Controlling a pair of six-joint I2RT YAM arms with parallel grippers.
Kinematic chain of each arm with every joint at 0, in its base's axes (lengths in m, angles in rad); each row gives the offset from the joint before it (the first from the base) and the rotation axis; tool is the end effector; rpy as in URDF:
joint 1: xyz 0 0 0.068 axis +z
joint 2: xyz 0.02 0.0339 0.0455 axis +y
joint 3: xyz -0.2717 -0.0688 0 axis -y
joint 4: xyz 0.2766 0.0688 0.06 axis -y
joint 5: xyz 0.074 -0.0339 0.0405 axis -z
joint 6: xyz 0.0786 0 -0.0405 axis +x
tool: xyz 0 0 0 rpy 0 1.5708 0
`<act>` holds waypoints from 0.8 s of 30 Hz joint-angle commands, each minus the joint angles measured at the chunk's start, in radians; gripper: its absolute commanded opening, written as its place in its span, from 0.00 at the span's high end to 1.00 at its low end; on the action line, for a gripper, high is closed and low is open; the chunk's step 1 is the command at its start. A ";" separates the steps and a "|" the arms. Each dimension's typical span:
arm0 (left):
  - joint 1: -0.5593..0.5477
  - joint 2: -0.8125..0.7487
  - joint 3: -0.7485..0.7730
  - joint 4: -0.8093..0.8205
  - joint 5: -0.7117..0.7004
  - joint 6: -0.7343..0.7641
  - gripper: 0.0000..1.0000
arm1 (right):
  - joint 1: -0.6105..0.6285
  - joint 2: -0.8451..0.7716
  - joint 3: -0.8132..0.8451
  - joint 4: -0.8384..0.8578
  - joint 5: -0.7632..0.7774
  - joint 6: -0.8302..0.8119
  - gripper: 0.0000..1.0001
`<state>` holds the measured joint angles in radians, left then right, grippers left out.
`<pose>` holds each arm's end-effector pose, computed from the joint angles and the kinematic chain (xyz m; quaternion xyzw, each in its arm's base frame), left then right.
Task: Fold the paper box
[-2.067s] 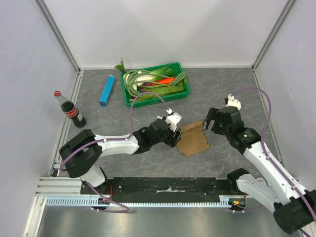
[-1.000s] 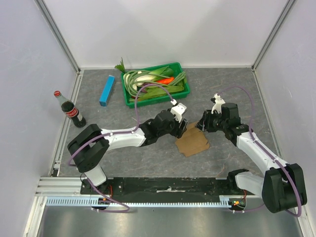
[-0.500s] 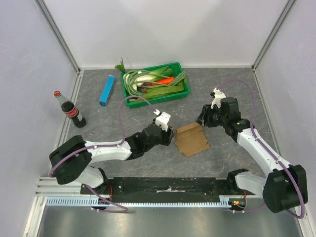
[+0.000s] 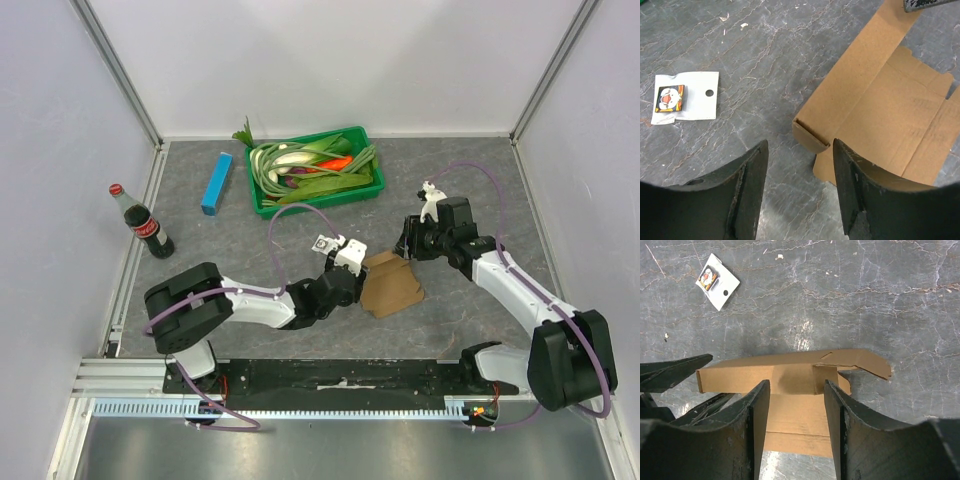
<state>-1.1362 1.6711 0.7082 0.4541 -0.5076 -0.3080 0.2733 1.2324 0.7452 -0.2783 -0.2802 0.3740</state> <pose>0.1943 -0.3277 0.1215 0.2194 0.8153 -0.1615 0.5109 0.2928 0.1046 0.1897 -0.0088 0.9126 0.2452 0.3270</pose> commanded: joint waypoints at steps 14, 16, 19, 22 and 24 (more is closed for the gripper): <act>-0.004 0.068 -0.007 0.259 -0.161 0.124 0.72 | 0.007 0.062 -0.049 0.229 -0.174 0.207 0.50; -0.004 0.070 -0.012 0.264 -0.166 0.135 0.76 | 0.007 0.055 -0.049 0.220 -0.168 0.216 0.48; -0.005 0.070 -0.019 0.273 -0.178 0.147 0.82 | 0.006 0.059 -0.055 0.223 -0.177 0.247 0.48; -0.005 0.065 -0.035 0.300 -0.198 0.158 0.87 | 0.007 0.058 -0.084 0.264 -0.206 0.330 0.51; -0.007 0.065 -0.049 0.342 -0.210 0.179 0.92 | 0.006 0.049 -0.131 0.342 -0.229 0.423 0.55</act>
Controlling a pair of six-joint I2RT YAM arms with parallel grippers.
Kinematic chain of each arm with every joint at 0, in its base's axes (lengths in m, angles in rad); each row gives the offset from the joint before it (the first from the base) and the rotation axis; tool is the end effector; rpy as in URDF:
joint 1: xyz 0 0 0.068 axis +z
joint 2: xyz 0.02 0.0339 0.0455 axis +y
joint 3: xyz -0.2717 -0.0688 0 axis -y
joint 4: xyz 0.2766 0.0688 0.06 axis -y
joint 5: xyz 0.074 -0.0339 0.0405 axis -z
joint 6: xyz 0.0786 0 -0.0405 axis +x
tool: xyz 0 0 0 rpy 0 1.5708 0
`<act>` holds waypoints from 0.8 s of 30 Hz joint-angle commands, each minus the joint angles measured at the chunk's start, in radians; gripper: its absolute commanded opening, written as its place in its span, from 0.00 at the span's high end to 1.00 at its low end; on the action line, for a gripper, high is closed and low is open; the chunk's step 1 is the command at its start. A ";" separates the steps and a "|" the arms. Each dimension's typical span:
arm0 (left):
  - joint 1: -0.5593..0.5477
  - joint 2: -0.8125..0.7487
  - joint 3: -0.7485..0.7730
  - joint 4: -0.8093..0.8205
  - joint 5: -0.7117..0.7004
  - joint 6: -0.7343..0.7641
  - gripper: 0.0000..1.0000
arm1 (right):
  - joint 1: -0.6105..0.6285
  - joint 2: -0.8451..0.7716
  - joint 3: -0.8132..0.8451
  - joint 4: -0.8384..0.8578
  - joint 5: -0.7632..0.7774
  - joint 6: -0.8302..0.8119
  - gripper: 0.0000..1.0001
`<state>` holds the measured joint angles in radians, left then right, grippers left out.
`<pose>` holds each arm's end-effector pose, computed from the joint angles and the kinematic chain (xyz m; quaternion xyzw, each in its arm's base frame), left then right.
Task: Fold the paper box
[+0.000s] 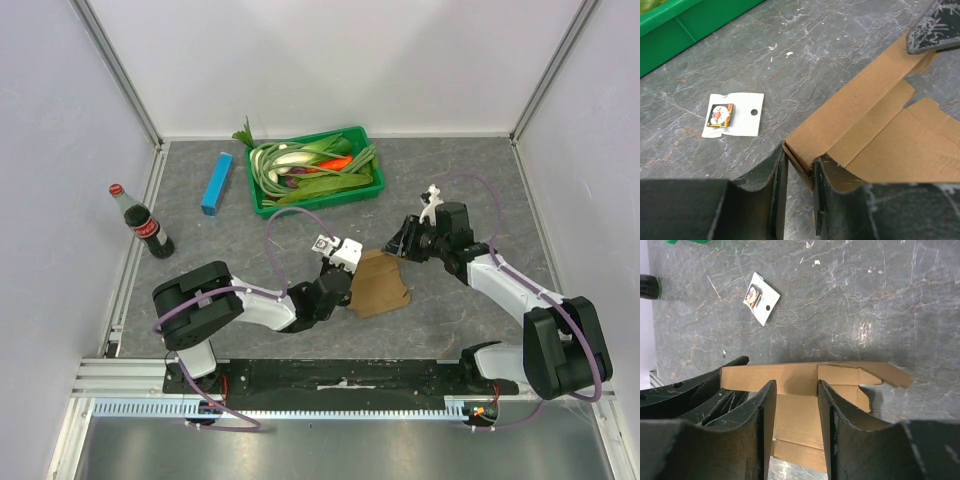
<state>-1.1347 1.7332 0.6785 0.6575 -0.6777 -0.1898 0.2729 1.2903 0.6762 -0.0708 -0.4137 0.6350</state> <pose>0.2041 -0.3212 0.1183 0.1935 0.7831 -0.1028 0.5820 0.2982 0.1163 0.1719 0.0726 0.8856 0.3507 0.2956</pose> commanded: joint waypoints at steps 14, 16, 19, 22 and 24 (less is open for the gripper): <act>-0.013 -0.076 -0.126 0.314 -0.051 0.073 0.98 | -0.001 -0.125 -0.345 0.572 -0.017 0.511 1.00; -0.013 -0.089 -0.145 0.320 -0.060 0.058 0.98 | -0.006 -0.100 -0.325 0.542 -0.048 0.442 1.00; -0.013 -0.089 -0.148 0.315 -0.074 0.047 0.98 | -0.001 -0.184 -0.271 0.318 -0.011 0.259 0.45; -0.013 -0.087 -0.151 0.315 -0.077 0.059 0.98 | -0.003 -0.366 -0.247 -0.007 0.148 0.112 0.39; -0.013 -0.084 -0.149 0.314 -0.077 0.072 0.98 | -0.004 -0.463 -0.254 -0.118 0.243 0.045 0.41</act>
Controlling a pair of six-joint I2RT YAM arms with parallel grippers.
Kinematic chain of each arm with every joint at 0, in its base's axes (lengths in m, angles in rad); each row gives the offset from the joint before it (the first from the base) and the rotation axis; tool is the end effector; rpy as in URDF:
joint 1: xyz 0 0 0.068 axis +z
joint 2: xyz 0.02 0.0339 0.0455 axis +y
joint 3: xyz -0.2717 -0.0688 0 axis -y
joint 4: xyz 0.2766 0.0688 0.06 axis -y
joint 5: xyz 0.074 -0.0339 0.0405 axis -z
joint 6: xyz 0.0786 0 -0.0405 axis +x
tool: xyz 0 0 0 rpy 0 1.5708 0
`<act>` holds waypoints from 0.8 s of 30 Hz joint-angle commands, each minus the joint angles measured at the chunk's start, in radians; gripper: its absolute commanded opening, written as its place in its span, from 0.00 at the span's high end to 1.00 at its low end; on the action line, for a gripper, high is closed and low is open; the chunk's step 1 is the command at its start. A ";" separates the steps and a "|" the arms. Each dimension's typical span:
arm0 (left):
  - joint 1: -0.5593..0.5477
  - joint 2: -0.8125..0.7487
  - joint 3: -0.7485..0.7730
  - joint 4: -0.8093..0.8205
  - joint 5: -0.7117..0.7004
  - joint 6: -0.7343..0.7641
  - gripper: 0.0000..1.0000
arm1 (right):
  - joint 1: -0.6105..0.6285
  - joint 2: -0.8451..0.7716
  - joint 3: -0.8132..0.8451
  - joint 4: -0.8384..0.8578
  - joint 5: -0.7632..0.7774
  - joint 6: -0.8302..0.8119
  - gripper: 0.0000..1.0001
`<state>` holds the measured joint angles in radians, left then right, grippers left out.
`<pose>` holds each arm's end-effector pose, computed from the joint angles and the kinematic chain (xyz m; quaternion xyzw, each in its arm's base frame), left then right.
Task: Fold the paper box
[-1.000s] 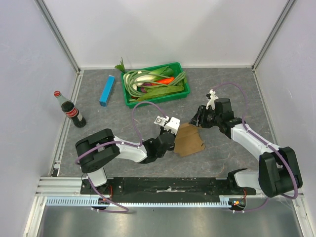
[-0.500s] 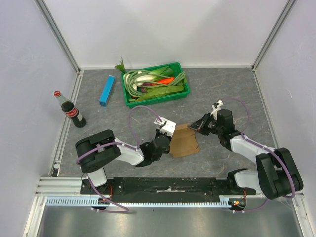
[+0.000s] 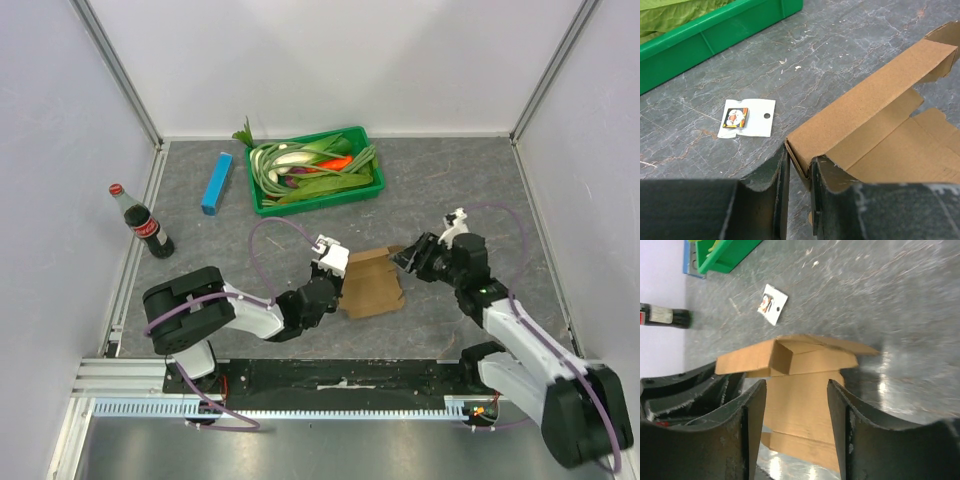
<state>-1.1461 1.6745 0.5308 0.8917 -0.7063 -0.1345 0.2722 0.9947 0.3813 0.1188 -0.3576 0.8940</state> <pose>0.1894 -0.2950 0.1235 0.1739 0.7514 -0.1242 0.6243 0.2456 0.0971 0.1611 0.1717 0.8324 0.4052 0.3369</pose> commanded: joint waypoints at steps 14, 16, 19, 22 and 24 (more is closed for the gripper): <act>-0.001 0.013 -0.026 0.144 -0.001 0.029 0.98 | 0.079 -0.070 -0.085 0.007 0.347 -0.259 1.00; -0.001 0.037 -0.026 0.174 0.001 0.041 0.98 | 0.081 -0.073 -0.108 0.033 0.376 -0.254 1.00; -0.001 0.060 -0.020 0.184 0.005 0.052 0.98 | 0.088 -0.076 -0.168 0.134 0.404 -0.227 1.00; -0.001 0.070 -0.012 0.167 0.007 0.041 0.98 | 0.122 -0.087 -0.212 0.209 0.472 -0.228 1.00; -0.001 0.074 -0.011 0.167 0.004 0.035 0.98 | 0.134 -0.087 -0.228 0.242 0.497 -0.231 1.00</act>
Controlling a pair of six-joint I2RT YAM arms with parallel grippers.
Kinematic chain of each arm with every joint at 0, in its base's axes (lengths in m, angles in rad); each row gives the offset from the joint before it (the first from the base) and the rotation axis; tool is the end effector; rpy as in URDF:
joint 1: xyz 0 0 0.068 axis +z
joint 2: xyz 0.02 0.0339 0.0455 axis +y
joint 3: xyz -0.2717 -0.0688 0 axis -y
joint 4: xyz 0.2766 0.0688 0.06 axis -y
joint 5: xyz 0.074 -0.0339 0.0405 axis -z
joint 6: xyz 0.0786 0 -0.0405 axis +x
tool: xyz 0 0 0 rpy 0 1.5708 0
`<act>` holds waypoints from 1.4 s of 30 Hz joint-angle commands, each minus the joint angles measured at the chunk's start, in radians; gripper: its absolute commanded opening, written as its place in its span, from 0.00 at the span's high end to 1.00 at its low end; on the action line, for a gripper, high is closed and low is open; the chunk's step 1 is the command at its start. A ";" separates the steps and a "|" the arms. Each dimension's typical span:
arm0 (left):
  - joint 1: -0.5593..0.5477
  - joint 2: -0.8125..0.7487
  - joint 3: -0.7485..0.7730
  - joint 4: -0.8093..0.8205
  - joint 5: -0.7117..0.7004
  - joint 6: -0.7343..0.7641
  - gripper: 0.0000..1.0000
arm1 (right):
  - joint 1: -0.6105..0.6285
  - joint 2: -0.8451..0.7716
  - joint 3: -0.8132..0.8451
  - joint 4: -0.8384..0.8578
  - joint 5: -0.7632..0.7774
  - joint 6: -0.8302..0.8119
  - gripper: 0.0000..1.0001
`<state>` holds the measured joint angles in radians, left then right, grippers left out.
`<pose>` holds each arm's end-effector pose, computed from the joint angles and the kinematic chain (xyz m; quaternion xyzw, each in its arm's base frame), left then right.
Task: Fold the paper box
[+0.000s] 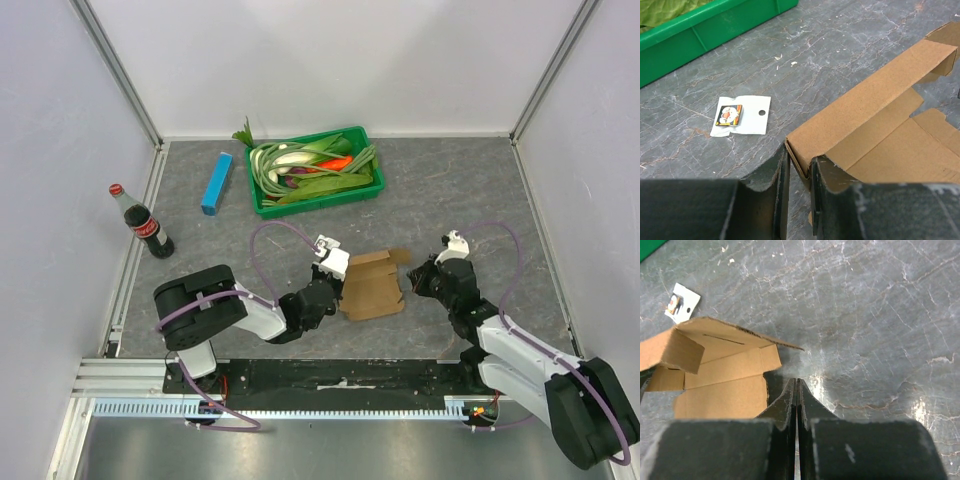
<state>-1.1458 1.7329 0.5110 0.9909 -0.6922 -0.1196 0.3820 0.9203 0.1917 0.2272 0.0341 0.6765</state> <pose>0.1883 -0.2943 0.1114 0.1785 0.7458 -0.1309 0.6283 0.2196 0.0853 0.1170 0.1348 0.8497 0.2446 0.4472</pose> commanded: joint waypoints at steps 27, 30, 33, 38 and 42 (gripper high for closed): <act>-0.002 0.028 0.032 0.009 0.033 -0.054 0.98 | 0.064 0.357 -0.023 0.422 0.078 0.043 1.00; -0.002 0.030 0.032 0.008 0.036 -0.054 0.98 | 0.074 0.364 -0.020 0.437 0.053 0.051 1.00; -0.002 0.028 0.032 0.009 0.039 -0.057 0.98 | 0.074 0.362 -0.011 0.466 0.004 0.060 1.00; -0.002 0.027 0.031 0.009 0.046 -0.058 0.98 | 0.074 0.296 -0.037 0.509 -0.023 0.093 1.00; -0.003 0.027 0.032 0.009 0.053 -0.060 0.98 | 0.074 0.291 -0.017 0.498 -0.072 0.118 1.00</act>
<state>-1.1454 1.7721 0.5228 0.9749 -0.6449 -0.1421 0.4515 1.2209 0.1555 0.6636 0.0242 0.7605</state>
